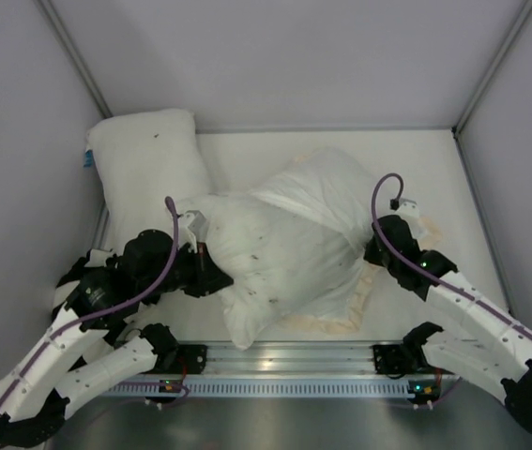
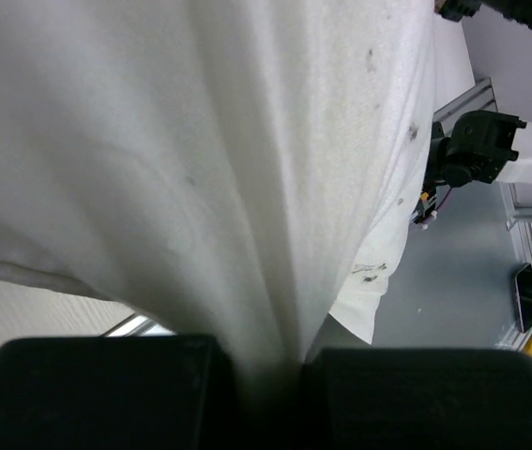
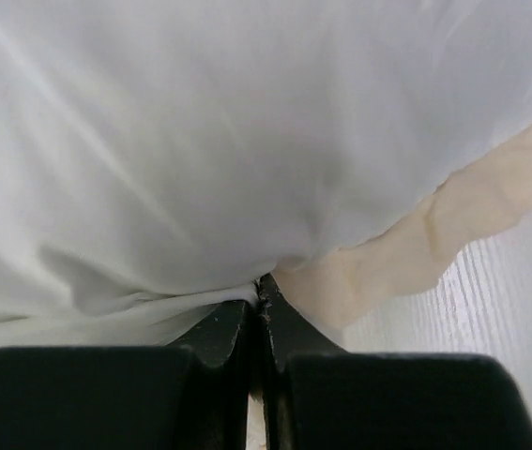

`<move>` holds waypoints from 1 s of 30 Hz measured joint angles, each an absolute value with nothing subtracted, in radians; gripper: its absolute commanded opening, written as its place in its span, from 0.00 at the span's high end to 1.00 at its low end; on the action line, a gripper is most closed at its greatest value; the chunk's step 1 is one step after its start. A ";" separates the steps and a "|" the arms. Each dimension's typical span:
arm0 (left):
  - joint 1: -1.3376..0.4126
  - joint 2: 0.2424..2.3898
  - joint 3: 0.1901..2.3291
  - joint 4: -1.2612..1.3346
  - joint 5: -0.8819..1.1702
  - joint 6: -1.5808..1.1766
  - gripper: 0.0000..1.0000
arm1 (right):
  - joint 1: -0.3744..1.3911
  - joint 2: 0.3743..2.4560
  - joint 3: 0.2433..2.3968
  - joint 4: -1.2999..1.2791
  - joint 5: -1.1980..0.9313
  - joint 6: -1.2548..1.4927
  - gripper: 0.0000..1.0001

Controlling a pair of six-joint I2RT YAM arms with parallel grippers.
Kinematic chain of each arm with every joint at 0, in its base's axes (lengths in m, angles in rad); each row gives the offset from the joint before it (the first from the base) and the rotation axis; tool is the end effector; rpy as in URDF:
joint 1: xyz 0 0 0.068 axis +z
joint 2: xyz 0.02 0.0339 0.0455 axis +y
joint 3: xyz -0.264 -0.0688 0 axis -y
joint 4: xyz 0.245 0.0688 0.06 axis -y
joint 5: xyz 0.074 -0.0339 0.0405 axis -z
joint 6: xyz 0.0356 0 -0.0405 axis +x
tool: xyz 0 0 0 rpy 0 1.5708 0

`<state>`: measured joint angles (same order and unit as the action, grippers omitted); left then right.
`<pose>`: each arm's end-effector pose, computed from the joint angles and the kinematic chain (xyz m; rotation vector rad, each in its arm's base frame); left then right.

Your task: Remove the pillowcase from the pillow

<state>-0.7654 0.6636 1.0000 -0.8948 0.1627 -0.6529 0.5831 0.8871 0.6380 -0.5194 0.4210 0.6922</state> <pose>0.0797 -0.0846 0.3558 0.2321 2.2812 -0.9686 0.1600 0.0881 0.2419 0.3270 2.2407 0.1823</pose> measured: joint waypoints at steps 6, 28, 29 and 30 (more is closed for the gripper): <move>-0.765 0.628 0.999 -0.930 0.162 -0.667 1.00 | 0.494 0.957 0.683 -0.502 0.352 0.619 1.00; -0.760 0.693 0.735 -0.784 0.237 -0.671 1.00 | 0.717 0.979 1.034 -0.474 -0.088 0.383 0.18; -0.760 0.688 0.735 -0.783 0.239 -0.673 1.00 | 0.735 1.031 1.073 -0.474 -0.072 0.364 0.18; -0.760 0.684 0.735 -0.781 0.242 -0.676 1.00 | 0.750 1.092 1.120 -0.472 -0.056 0.342 0.18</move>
